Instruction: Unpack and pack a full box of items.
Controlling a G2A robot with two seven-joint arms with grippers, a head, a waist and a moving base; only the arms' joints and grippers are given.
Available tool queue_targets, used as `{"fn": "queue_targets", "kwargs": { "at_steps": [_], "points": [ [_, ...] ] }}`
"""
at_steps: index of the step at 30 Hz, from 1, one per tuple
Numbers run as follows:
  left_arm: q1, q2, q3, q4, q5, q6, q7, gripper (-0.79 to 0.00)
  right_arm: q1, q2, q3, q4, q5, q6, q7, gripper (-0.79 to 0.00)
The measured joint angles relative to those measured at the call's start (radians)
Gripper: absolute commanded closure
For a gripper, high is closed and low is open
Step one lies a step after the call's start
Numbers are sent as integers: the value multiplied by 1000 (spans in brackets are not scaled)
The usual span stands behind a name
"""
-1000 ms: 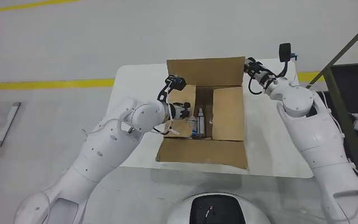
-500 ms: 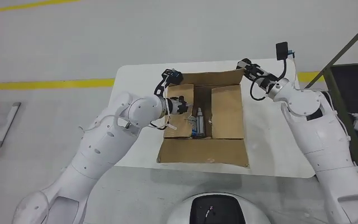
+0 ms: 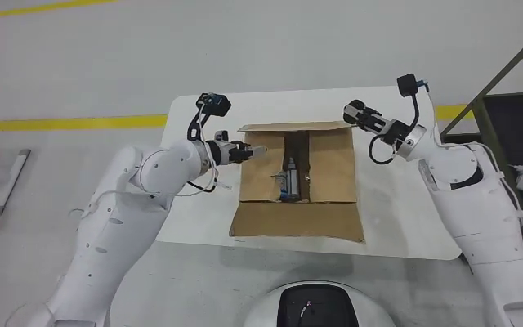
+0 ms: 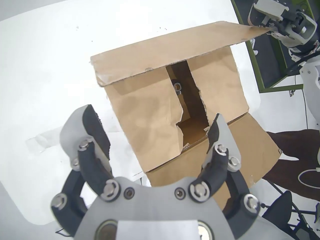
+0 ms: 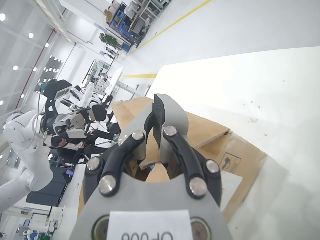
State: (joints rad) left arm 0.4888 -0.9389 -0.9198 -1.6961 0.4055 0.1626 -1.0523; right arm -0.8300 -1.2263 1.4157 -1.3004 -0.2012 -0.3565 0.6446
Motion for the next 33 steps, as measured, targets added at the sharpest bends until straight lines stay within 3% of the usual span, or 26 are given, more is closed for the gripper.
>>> {"fn": "queue_targets", "kwargs": {
  "at_steps": [11, 18, 26, 33],
  "points": [
    [8, 2, -9, -6, -3, 6, 1, -785, -61, 13, -43, -73, -85, -40, 72, 0],
    [8, 2, -9, -6, -3, 6, 1, -785, -109, 16, -67, -130, -92, -10, 60, 0],
    [51, 26, -44, -73, 155, -148, -7, -785, -126, 14, -96, -153, -105, 52, 14, 0],
    [178, 73, -138, -164, 314, -268, -116, -785, -134, 14, -102, -160, -92, 79, -12, 0]
  ]
}}
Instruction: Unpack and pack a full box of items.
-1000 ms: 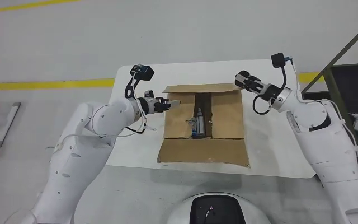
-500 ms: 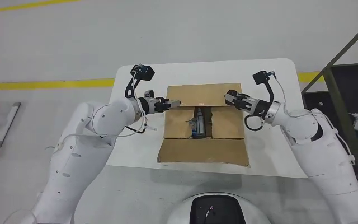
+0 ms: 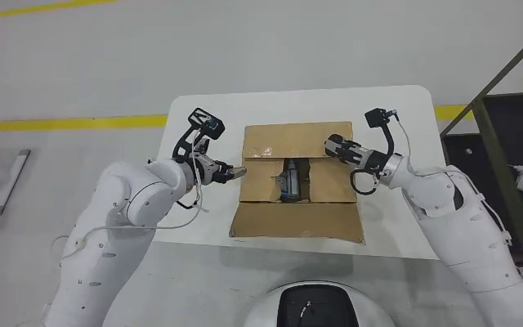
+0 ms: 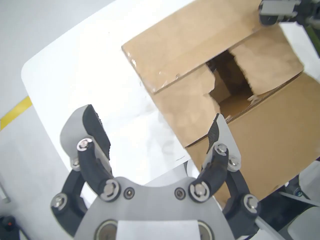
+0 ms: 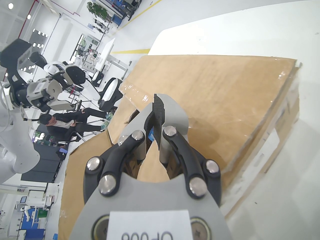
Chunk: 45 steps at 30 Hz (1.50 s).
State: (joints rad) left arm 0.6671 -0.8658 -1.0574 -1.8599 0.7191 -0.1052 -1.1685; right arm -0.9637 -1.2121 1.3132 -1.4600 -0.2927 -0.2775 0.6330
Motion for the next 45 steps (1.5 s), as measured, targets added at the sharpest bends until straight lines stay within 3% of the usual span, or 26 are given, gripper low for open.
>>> {"fn": "queue_targets", "kwargs": {
  "at_steps": [10, 16, 21, 26, 32, 45],
  "points": [
    [241, 51, -164, -95, 55, -2, -114, -785, -1, 1, -13, -1, 11, 6, -7, 0],
    [351, 66, -198, -130, 52, -57, -147, -785, -3, 3, -14, -1, 18, 2, -8, 0],
    [386, 67, -192, -151, 34, -86, -139, -785, -3, 5, -15, -1, 24, 3, -8, 0],
    [359, 58, -158, -163, 12, -108, -91, -785, -3, 7, -16, -1, 25, -1, -4, 0],
    [271, 40, -114, -127, -11, -88, -30, -785, 6, 9, -19, -3, 26, -8, 2, 0],
    [77, -19, 24, 33, -28, 85, 93, -785, 50, 17, 11, -25, 14, -12, -21, 0]
  ]
}}
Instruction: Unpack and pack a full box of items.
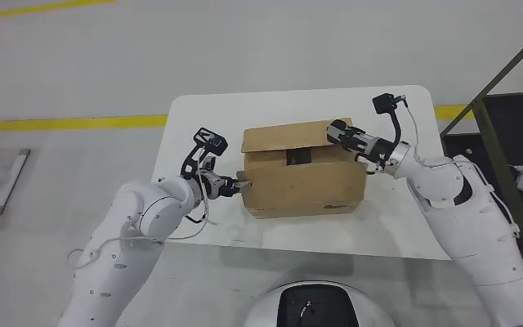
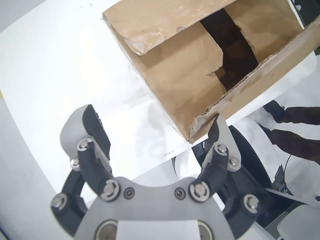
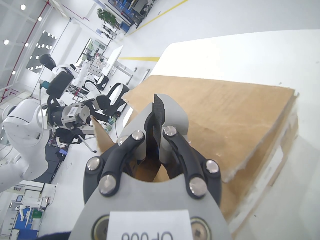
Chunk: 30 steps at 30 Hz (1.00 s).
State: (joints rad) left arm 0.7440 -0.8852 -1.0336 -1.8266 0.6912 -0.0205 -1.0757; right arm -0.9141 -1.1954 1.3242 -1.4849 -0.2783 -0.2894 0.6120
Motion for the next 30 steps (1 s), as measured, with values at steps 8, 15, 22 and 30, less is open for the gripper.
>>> {"fn": "queue_targets", "kwargs": {
  "at_steps": [8, 15, 22, 30],
  "points": [
    [-70, -32, 85, 105, 35, 38, 11, -785, 15, -6, -66, 10, -38, -12, 8, 0],
    [-109, -56, 132, 175, 53, 63, 4, -785, 9, -12, -120, 24, -71, -8, -2, 0],
    [-127, -69, 141, 203, 57, 56, 2, -785, 13, -12, -139, 20, -123, -3, -3, 0],
    [-131, -77, 137, 211, 61, 50, -4, -785, 39, 0, -71, -16, -114, -12, 2, 0]
  ]
}}
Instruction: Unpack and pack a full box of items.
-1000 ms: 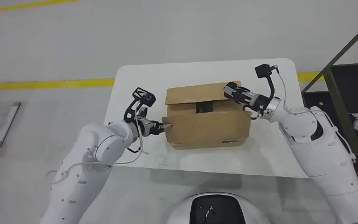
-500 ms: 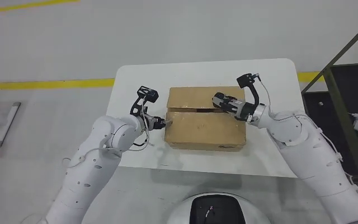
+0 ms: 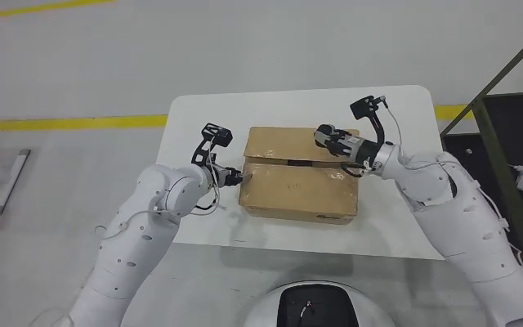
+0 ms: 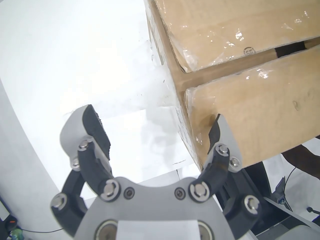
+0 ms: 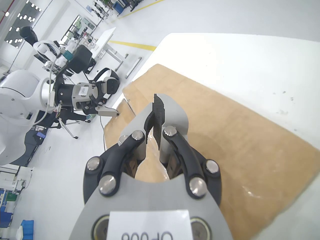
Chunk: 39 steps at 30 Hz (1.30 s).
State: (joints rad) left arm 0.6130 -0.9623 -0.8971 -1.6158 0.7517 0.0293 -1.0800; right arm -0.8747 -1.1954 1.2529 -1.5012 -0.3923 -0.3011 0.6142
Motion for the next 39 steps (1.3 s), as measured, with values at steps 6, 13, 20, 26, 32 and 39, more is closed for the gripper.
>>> {"fn": "queue_targets", "kwargs": {
  "at_steps": [6, 13, 20, 26, 32, 39],
  "points": [
    [2, -5, -5, 2, 4, 0, -5, -785, -13, 4, 14, -46, 49, 0, 22, 0],
    [9, -12, -8, 6, 8, 0, -2, -785, -62, -4, -61, -59, -8, 48, -11, 0],
    [18, -15, -23, 1, 10, 5, -5, -785, -93, -13, -124, -60, -137, 118, -100, 0],
    [35, -11, -64, -19, -1, 20, -23, -785, -96, -17, -141, -48, -167, 131, -110, 0],
    [90, 6, -141, -58, 9, 66, -58, -785, -95, -20, -145, -46, -164, 135, -114, 0],
    [184, 25, -170, -91, 138, 60, -63, -785, -89, -22, -141, -44, -158, 135, -110, 0]
  ]
}}
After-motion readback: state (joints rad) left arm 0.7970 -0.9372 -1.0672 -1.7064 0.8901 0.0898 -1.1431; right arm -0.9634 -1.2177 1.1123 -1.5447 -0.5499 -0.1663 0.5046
